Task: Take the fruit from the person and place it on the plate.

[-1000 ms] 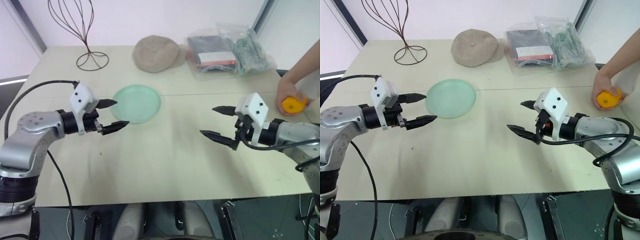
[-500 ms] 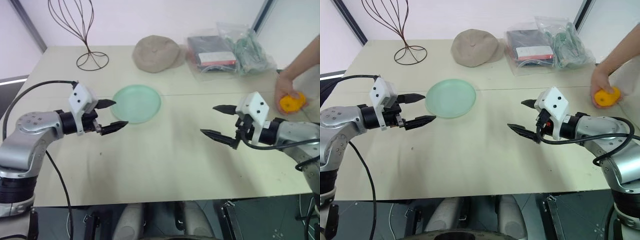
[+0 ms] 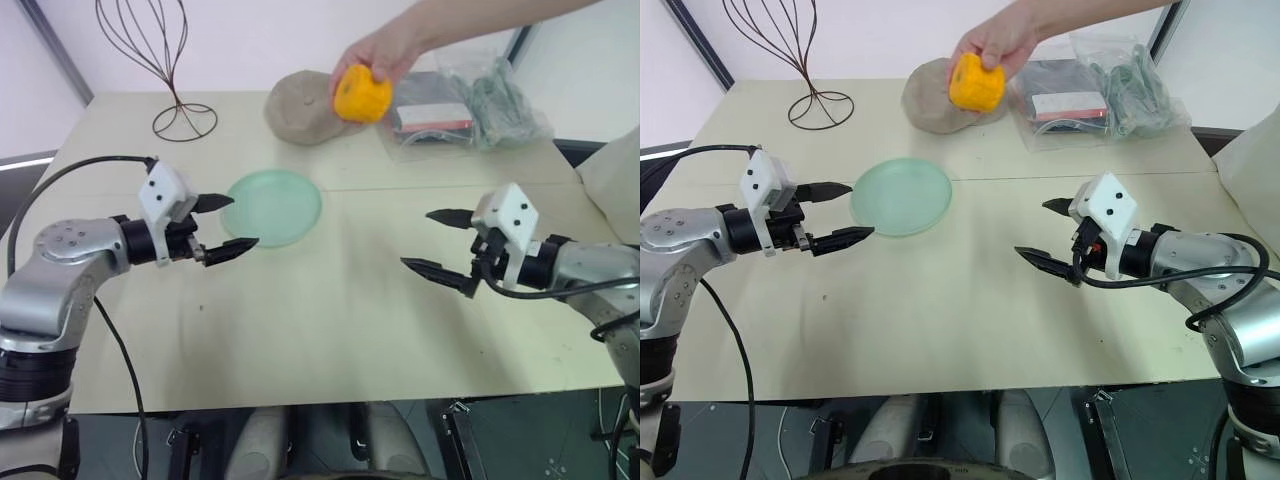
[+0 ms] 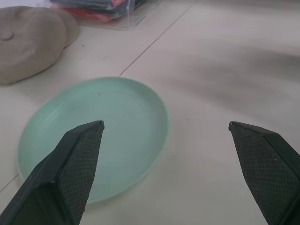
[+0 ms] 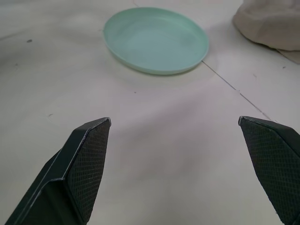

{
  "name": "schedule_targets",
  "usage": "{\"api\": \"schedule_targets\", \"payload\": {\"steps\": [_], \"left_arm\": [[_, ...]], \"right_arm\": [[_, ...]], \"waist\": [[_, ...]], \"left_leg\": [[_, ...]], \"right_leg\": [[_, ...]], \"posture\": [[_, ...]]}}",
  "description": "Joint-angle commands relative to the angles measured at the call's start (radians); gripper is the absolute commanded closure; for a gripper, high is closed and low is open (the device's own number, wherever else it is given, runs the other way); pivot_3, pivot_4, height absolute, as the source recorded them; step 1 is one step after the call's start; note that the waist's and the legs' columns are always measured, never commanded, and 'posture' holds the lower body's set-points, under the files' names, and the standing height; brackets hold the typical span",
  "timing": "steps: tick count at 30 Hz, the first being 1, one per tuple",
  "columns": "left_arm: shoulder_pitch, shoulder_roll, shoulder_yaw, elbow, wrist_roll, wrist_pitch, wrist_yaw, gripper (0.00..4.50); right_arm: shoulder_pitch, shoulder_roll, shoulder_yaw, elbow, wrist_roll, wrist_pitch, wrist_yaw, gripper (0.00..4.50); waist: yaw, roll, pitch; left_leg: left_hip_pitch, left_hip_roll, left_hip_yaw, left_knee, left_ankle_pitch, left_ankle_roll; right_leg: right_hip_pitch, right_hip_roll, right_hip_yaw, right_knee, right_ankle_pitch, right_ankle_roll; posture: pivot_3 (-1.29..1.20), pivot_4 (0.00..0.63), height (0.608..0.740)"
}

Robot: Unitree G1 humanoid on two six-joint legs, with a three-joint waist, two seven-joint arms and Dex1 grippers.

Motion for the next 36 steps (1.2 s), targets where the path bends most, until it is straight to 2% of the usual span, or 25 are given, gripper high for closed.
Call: {"api": "schedule_targets", "payload": {"steps": [1,3,9,14,17,22,29,36], "left_arm": [[-0.007,-0.001,0.011,-0.007,-0.001,-0.020,0.012,0.03],[-0.005,-0.003,0.010,-0.007,-0.002,-0.021,0.016,0.03],[-0.005,-0.013,0.006,-0.003,-0.004,-0.022,0.024,0.03],[-0.018,-0.020,-0.006,0.001,-0.004,-0.018,0.023,0.03],[-0.019,-0.021,-0.009,0.001,-0.005,-0.017,0.021,0.03],[-0.021,-0.019,-0.009,-0.002,-0.006,-0.013,0.021,0.03],[-0.018,-0.016,-0.005,-0.013,-0.008,-0.007,0.024,0.03],[-0.016,-0.013,-0.001,-0.017,-0.009,-0.005,0.025,0.03]], "right_arm": [[-0.088,0.057,-0.030,-0.018,0.054,0.072,-0.099,0.00],[-0.161,0.133,-0.049,-0.021,0.108,0.155,-0.205,0.00],[-0.344,0.376,-0.140,-0.026,0.412,0.442,-0.550,0.00],[-0.442,0.553,-0.177,0.024,0.511,0.556,-0.851,0.00],[-0.473,0.596,-0.177,0.034,0.536,0.575,-0.947,0.00],[-0.487,0.597,-0.154,0.039,0.543,0.572,-1.006,0.00],[-0.544,0.588,-0.136,0.092,0.526,0.527,-1.000,0.00],[-0.565,0.593,-0.108,0.110,0.527,0.504,-0.996,0.00]], "waist": [[-0.002,0.000,0.000],[-0.003,0.000,0.000],[0.000,0.000,0.000],[-0.004,0.001,0.000],[-0.005,0.001,0.000],[-0.008,0.001,0.000],[-0.031,0.001,0.000],[-0.031,0.001,0.000]], "left_leg": [[0.000,0.000,0.000,0.000,0.000,0.000],[0.000,0.000,0.000,-0.001,0.000,0.000],[-0.001,0.000,0.000,-0.002,0.000,0.000],[-0.002,0.000,0.000,-0.005,0.000,0.000],[-0.002,0.000,0.000,-0.006,0.000,-0.001],[-0.002,-0.001,0.002,-0.012,0.001,-0.002],[-0.002,-0.001,0.003,-0.016,0.002,-0.003],[-0.002,0.000,0.003,-0.016,0.002,-0.003]], "right_leg": [[0.000,0.000,0.000,0.000,0.000,0.000],[-0.001,0.000,0.000,0.000,0.000,0.000],[-0.002,-0.001,0.001,0.000,0.000,0.000],[-0.005,-0.001,0.001,0.000,0.000,-0.001],[-0.006,-0.001,0.001,0.000,0.001,-0.001],[-0.008,-0.001,0.002,0.000,0.001,-0.001],[-0.011,0.000,0.002,0.001,0.002,0.001],[-0.011,0.002,0.002,0.001,0.002,0.002]], "posture": [[0.00,0.150,0.740],[0.00,0.150,0.740],[0.00,0.150,0.740],[0.00,0.150,0.740],[0.00,0.150,0.740],[0.00,0.150,0.740],[0.00,0.150,0.740],[0.00,0.150,0.740]]}}
